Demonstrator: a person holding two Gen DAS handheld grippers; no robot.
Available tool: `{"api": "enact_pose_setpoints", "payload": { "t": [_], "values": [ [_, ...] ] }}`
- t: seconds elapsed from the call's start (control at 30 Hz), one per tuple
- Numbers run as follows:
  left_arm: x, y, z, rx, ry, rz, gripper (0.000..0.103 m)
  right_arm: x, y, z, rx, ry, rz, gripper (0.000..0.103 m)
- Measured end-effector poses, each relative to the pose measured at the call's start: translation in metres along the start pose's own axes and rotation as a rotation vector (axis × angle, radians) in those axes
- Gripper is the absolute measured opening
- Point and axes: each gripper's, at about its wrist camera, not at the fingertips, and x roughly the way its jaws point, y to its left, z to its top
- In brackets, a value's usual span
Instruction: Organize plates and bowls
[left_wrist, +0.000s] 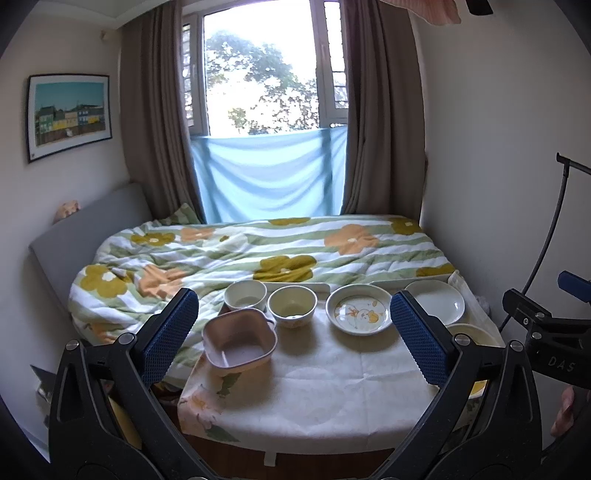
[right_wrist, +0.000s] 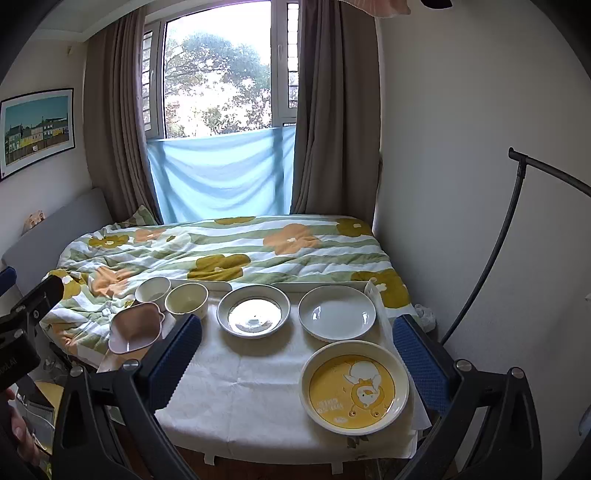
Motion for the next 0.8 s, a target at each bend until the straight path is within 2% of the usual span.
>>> {"api": "enact_pose_setpoints", "payload": {
  "t": [0.8],
  "values": [
    [0.0044,-0.0038,-0.0015,0.017,0.009,0.001,0.103,0.0033,-0.0018,-0.0005,0.000,0.007,0.002,0.103]
  ]
}}
